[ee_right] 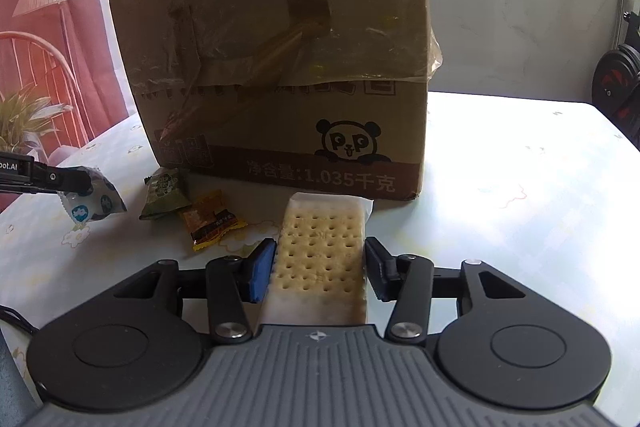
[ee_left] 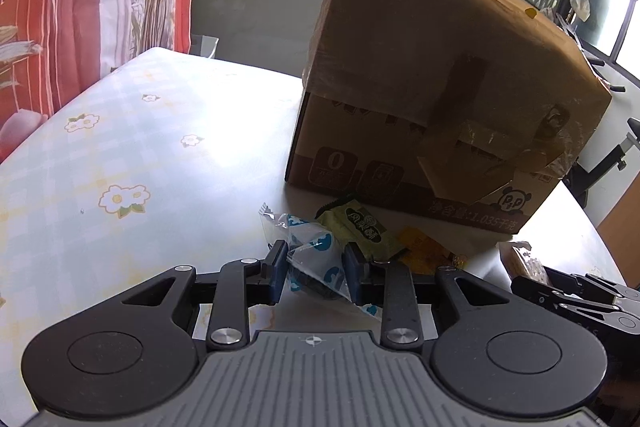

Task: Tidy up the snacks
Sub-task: 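Close the right tool on the cracker pack while the left grasps the blue-and-white snack, then lift the cracker pack with the right tool while the left lifts the blue-and-white snack over the box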

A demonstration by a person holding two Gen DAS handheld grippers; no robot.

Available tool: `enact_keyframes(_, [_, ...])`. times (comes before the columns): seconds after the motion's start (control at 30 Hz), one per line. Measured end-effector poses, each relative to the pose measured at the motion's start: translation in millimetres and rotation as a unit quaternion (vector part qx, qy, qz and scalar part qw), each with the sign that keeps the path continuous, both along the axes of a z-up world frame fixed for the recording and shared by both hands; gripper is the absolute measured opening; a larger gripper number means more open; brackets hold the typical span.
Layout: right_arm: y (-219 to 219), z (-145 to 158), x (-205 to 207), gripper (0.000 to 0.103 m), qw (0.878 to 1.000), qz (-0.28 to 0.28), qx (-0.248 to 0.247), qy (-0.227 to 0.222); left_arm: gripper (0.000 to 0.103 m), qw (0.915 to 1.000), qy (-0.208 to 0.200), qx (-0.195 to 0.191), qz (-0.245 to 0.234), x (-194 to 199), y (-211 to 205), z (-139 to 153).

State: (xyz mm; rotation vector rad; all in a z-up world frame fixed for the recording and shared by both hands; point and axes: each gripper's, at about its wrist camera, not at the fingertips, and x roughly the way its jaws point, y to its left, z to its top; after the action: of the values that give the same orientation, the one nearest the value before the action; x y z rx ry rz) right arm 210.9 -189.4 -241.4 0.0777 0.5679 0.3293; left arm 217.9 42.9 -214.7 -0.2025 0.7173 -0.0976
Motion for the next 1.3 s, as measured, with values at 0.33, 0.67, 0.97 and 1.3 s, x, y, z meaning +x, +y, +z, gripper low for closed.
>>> enact_keyframes(0.33, [8, -4, 2, 0.05, 1.0, 0.013, -0.016, 0.001, 0.052, 0.9981, 0.041, -0.032, 0.033, 21, 9, -19])
enact_keyframes(0.67, [6, -6, 6, 0.05, 1.0, 0.015, -0.012, 0.009, 0.037, 0.9996, 0.019, -0.018, 0.002, 22, -1, -22])
enact_keyframes(0.97, [-8, 15, -7, 0.05, 0.999, 0.0, 0.031, -0.021, 0.036, 0.998, -0.054, -0.003, -0.032, -5, 5, 31])
enact_keyframes(1.3, [-9, 139, -6, 0.05, 0.982, 0.054, 0.067, -0.17, 0.036, 0.977, -0.19, 0.034, -0.092, 11, -8, 146])
